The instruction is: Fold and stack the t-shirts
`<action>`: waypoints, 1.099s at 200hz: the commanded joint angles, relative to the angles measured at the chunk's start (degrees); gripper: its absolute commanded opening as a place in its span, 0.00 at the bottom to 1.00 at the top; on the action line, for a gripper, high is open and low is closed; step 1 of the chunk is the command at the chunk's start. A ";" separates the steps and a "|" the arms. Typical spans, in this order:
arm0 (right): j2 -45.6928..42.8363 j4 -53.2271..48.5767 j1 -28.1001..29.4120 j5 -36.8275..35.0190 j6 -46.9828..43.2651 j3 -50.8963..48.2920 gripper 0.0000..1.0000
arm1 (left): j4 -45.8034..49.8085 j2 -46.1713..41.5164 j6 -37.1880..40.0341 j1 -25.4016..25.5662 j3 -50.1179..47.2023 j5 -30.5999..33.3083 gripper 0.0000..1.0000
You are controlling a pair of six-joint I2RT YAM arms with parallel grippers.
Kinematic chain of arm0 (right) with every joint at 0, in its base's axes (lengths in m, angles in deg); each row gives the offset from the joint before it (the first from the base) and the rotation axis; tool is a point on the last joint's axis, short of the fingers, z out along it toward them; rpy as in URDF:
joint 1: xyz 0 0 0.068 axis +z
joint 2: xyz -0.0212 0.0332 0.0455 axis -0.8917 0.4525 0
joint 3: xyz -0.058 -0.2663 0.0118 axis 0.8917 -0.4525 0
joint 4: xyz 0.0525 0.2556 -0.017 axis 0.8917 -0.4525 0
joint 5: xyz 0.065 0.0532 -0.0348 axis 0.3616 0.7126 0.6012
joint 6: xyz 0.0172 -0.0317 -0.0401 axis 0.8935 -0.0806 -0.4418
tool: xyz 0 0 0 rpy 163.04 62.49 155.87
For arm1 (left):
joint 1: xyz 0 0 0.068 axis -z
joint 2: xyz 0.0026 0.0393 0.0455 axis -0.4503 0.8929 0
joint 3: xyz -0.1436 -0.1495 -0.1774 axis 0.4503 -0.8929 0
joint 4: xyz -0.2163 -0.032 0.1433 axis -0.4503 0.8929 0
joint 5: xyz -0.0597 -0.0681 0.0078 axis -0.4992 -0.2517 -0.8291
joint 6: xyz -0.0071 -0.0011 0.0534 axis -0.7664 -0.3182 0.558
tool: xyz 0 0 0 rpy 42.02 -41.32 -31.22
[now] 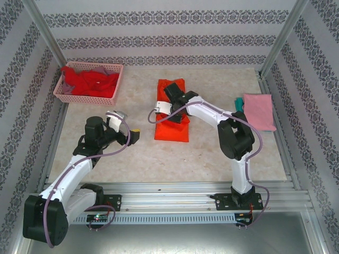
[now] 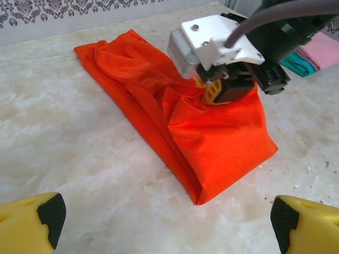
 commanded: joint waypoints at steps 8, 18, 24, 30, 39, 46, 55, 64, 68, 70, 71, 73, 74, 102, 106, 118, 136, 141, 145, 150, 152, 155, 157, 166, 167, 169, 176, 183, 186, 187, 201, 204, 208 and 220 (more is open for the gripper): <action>2.52 2.19 -1.14 -0.08 -1.29 3.90 0.00 | -3.57 1.34 -0.15 1.17 1.05 -1.33 1.00; 3.26 2.37 -1.27 0.11 -1.41 4.65 0.00 | -3.95 1.79 -0.21 1.51 1.11 -1.11 1.00; 3.73 2.54 -1.30 0.26 -1.43 5.11 0.00 | -4.19 2.14 -0.16 1.70 1.11 -0.99 1.00; 4.03 2.64 -1.30 0.42 -1.46 5.45 0.00 | -4.49 2.52 -0.16 1.83 1.09 -0.89 1.00; 4.66 2.74 -1.30 0.73 -1.42 6.05 0.00 | -4.94 2.97 -0.06 2.14 1.13 -0.76 1.00; 5.16 2.76 -1.33 0.83 -1.37 6.61 0.00 | -5.24 3.50 -0.07 2.34 1.26 -0.73 1.00; 5.80 2.66 -1.33 0.89 -1.21 7.29 0.00 | -5.52 4.01 0.06 2.60 1.37 -0.72 1.00; 6.48 2.49 -1.39 0.92 -1.20 8.01 0.00 | -5.70 4.60 0.18 2.82 1.46 -0.72 1.00; 6.68 2.35 -1.39 0.92 -1.20 8.26 0.00 | -5.83 4.78 0.19 2.94 1.50 -0.71 1.00; 6.85 2.31 -1.39 0.85 -1.17 8.43 0.00 | -5.87 4.87 0.26 2.97 1.52 -0.71 1.00; 6.91 2.26 -1.39 0.84 -1.19 8.51 0.00 | -5.88 4.88 0.27 3.02 1.49 -0.71 1.00; 7.01 2.20 -1.39 0.83 -1.24 8.62 0.00 | -5.95 4.96 0.26 3.05 1.53 -0.71 1.00; 7.08 2.21 -1.39 0.79 -1.22 8.65 0.00 | -6.01 5.01 0.27 3.10 1.50 -0.71 1.00; 8.34 2.21 -1.50 0.65 -1.38 10.17 0.00 | -6.81 5.99 0.37 3.65 1.42 -0.74 1.00; 8.59 2.06 -1.46 0.73 -1.43 10.44 0.00 | -6.77 6.11 0.43 3.72 1.43 -0.71 1.00; 9.35 1.65 -1.48 0.92 -1.53 11.17 0.00 | -6.85 6.26 0.46 3.88 1.41 -0.65 1.00; 10.45 1.60 -1.51 0.74 -1.62 12.04 0.00 | -7.03 6.31 0.46 4.06 1.34 -0.45 1.00; 10.69 1.67 -1.48 0.66 -1.69 12.28 0.00 | -7.11 6.36 0.42 4.20 1.28 -0.41 1.00; 10.95 1.76 -1.48 0.59 -1.66 12.48 0.00 | -7.16 6.35 0.33 4.28 1.20 -0.36 1.00; 11.23 1.97 -1.53 0.52 -1.58 12.70 0.00 | -7.20 6.42 0.29 4.34 1.20 -0.31 1.00; 11.44 1.95 -1.56 0.49 -1.56 12.83 0.00 | -7.20 6.44 0.28 4.37 1.13 -0.28 1.00; 11.57 1.95 -1.51 0.48 -1.55 13.08 0.00 | -7.14 6.42 0.21 4.38 1.16 -0.27 1.00; 11.76 1.91 -1.53 0.48 -1.59 13.15 0.00 | -7.12 6.46 0.15 4.45 1.12 -0.27 1.00; 12.42 1.68 -1.48 0.43 -1.64 14.03 0.00 | -7.03 6.52 0.02 4.53 1.12 -0.29 1.00; 12.46 1.68 -1.52 0.41 -1.68 14.04 0.00 | -7.03 6.50 0.02 4.55 1.11 -0.28 1.00; 12.62 1.62 -1.51 0.39 -1.65 14.16 0.00 | -7.03 6.50 0.02 4.51 1.07 -0.28 1.00; 13.20 1.60 -1.57 0.35 -1.72 14.68 0.01 | -6.95 6.54 -0.06 4.64 1.04 -0.27 1.00; 13.60 1.77 -1.57 0.24 -1.72 15.04 0.03 | -6.94 6.52 -0.16 4.73 1.02 -0.20 1.00; 13.84 1.79 -1.61 0.22 -1.66 15.16 0.03 | -6.94 6.48 -0.16 4.76 1.02 -0.19 1.00; 13.91 1.78 -1.63 0.21 -1.65 15.18 0.03 | -6.94 6.48 -0.16 4.79 1.02 -0.19 1.00; 14.67 2.39 -1.65 0.09 -1.52 15.70 0.07 | -7.03 6.62 -0.16 5.00 0.94 0.06 1.00; 14.81 2.65 -1.65 -0.07 -1.46 15.76 0.09 | -7.03 6.68 -0.18 5.06 0.99 0.01 1.00; 14.95 3.13 -1.66 -0.34 -1.37 15.80 0.12 | -7.04 6.74 -0.22 5.04 1.00 0.14 1.00; 15.06 4.21 -1.66 -1.47 -1.21 15.78 0.21 | -7.24 7.07 -0.46 5.24 1.09 0.25 1.00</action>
